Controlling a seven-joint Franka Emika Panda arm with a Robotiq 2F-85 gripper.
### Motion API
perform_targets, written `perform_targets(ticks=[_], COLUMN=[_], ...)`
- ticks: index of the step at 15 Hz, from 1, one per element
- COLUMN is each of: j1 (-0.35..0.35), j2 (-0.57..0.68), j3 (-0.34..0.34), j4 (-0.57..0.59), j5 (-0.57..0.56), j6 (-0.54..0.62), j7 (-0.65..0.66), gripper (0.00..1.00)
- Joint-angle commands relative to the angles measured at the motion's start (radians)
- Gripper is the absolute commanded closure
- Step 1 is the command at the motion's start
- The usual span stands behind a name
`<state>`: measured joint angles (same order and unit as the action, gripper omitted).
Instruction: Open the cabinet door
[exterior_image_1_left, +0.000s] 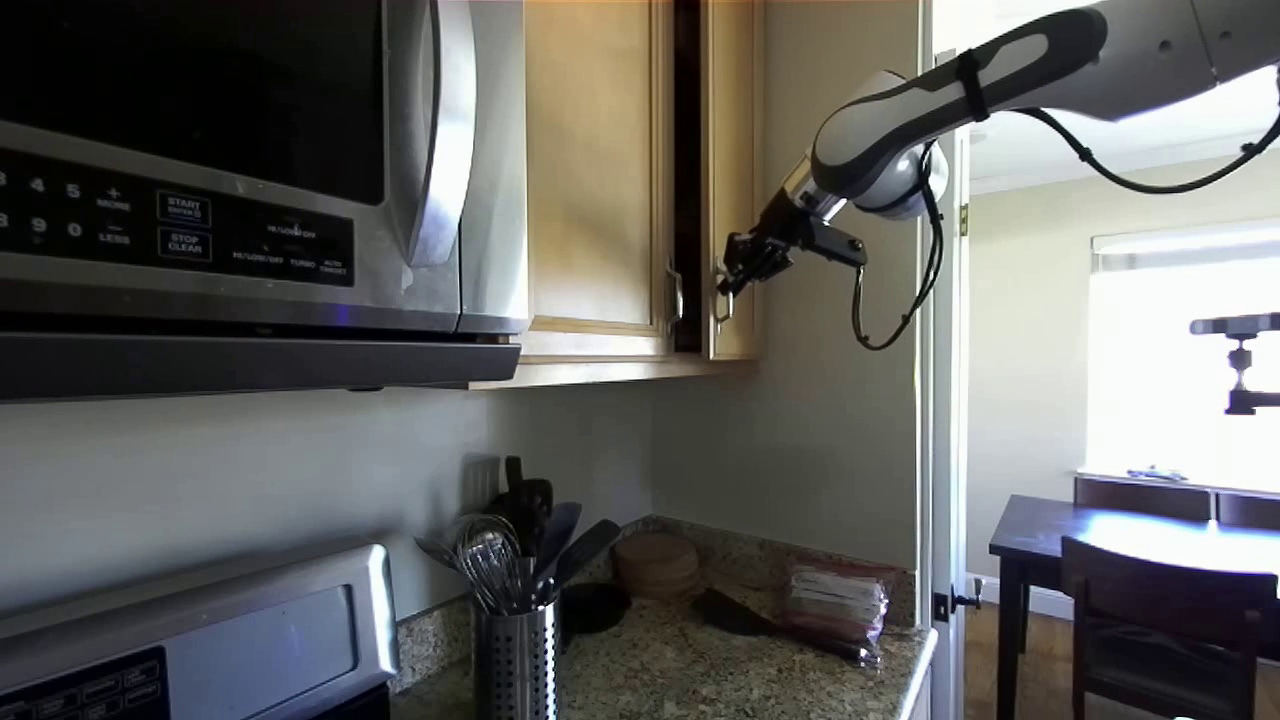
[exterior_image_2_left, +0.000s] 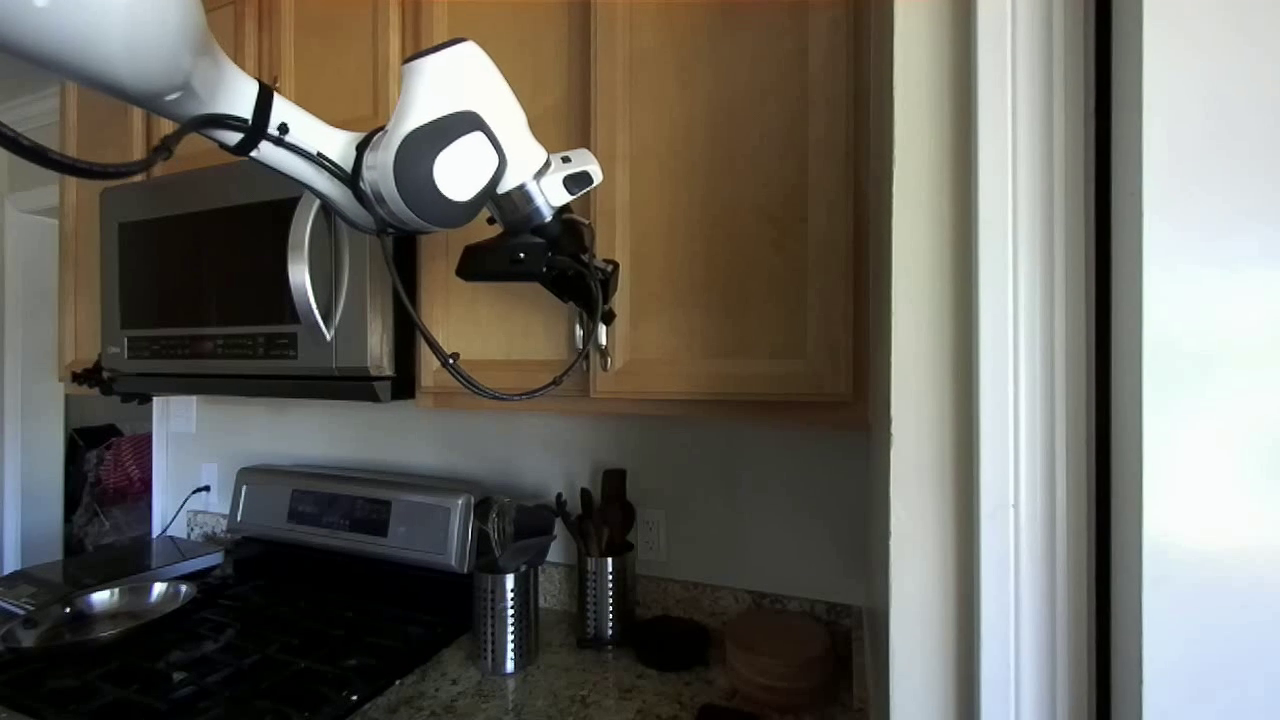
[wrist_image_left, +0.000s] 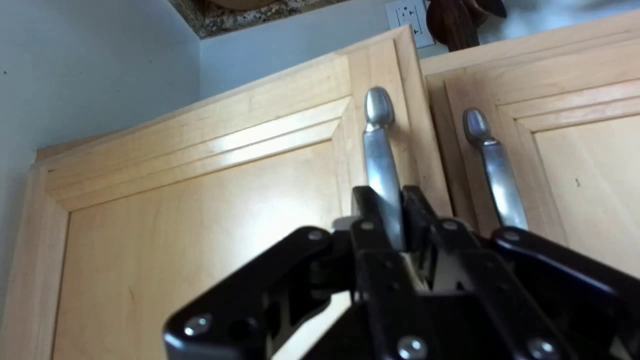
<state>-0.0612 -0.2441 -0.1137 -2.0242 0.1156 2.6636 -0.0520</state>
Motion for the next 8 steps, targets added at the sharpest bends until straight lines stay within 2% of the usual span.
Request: perform_targets(ticks=[1, 8], j1=[-0.087, -0.106], j2=[-0.023, -0.072], j3=[-0.055, -0.080], j4=[-0.037, -0.073], j5=[-0.049, -0.046], j6=[-0.013, -0.068], j7=[0.034, 0.035], gripper=[0.91, 0.91])
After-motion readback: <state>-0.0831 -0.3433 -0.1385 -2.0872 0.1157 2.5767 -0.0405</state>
